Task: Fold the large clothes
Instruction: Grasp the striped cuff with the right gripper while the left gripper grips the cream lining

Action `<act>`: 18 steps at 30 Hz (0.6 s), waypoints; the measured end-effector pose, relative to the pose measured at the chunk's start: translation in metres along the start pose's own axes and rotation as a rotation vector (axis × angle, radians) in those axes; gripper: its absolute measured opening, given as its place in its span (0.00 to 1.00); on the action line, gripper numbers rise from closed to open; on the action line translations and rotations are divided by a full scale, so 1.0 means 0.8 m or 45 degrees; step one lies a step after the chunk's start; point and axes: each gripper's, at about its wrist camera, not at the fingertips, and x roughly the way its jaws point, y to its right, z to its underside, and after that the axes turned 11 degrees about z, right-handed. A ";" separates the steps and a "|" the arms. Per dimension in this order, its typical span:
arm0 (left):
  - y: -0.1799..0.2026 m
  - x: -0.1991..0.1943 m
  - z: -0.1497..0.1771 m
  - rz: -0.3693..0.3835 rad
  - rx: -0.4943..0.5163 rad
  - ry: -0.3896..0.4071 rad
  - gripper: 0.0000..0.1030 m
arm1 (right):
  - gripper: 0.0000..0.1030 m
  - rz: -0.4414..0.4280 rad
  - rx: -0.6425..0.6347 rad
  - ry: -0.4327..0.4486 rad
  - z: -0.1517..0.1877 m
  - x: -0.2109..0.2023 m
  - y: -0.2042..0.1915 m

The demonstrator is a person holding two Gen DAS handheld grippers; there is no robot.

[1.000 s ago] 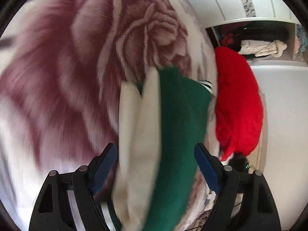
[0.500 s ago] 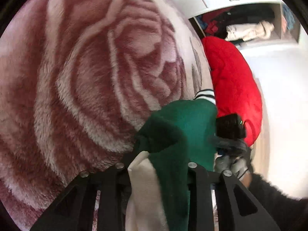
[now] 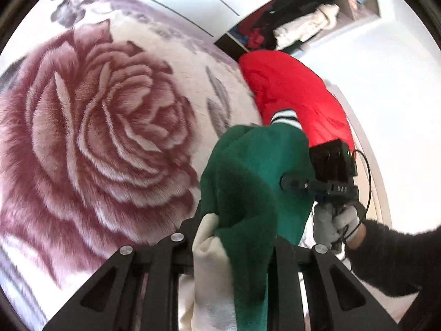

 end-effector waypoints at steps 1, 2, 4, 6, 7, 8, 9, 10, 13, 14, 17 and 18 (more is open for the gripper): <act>0.010 -0.005 0.006 -0.008 0.018 -0.006 0.18 | 0.21 0.002 -0.021 0.005 0.003 -0.003 -0.015; 0.020 -0.013 0.014 -0.014 0.026 -0.002 0.18 | 0.21 -0.005 -0.035 0.009 0.010 -0.007 -0.027; 0.032 -0.025 0.026 -0.002 0.021 0.010 0.18 | 0.21 -0.001 -0.075 0.016 0.014 -0.007 -0.056; 0.032 -0.030 0.036 0.025 -0.035 0.027 0.18 | 0.21 0.005 -0.086 0.012 0.020 -0.007 -0.072; 0.032 -0.034 0.041 0.035 -0.061 0.040 0.19 | 0.21 0.015 -0.072 0.012 0.025 -0.009 -0.080; 0.031 -0.036 0.039 0.026 -0.081 0.054 0.25 | 0.21 0.020 -0.043 0.020 0.024 -0.010 -0.083; 0.026 -0.034 0.031 0.027 -0.109 0.057 0.27 | 0.21 0.038 0.014 0.037 0.018 -0.009 -0.081; 0.018 -0.031 0.020 0.023 -0.140 0.050 0.35 | 0.20 0.061 0.060 0.052 0.002 -0.002 -0.067; -0.012 -0.033 -0.018 -0.019 -0.225 0.068 0.47 | 0.20 0.158 0.274 0.119 -0.034 0.017 -0.014; -0.026 -0.039 -0.028 -0.079 -0.262 0.092 0.57 | 0.20 0.193 0.346 0.129 -0.045 0.026 0.009; -0.059 -0.068 -0.027 -0.080 -0.397 0.214 0.60 | 0.24 0.187 0.642 0.051 -0.072 0.070 0.107; -0.064 -0.080 -0.016 -0.067 -0.441 0.249 0.60 | 0.31 0.189 0.722 0.010 -0.075 0.083 0.134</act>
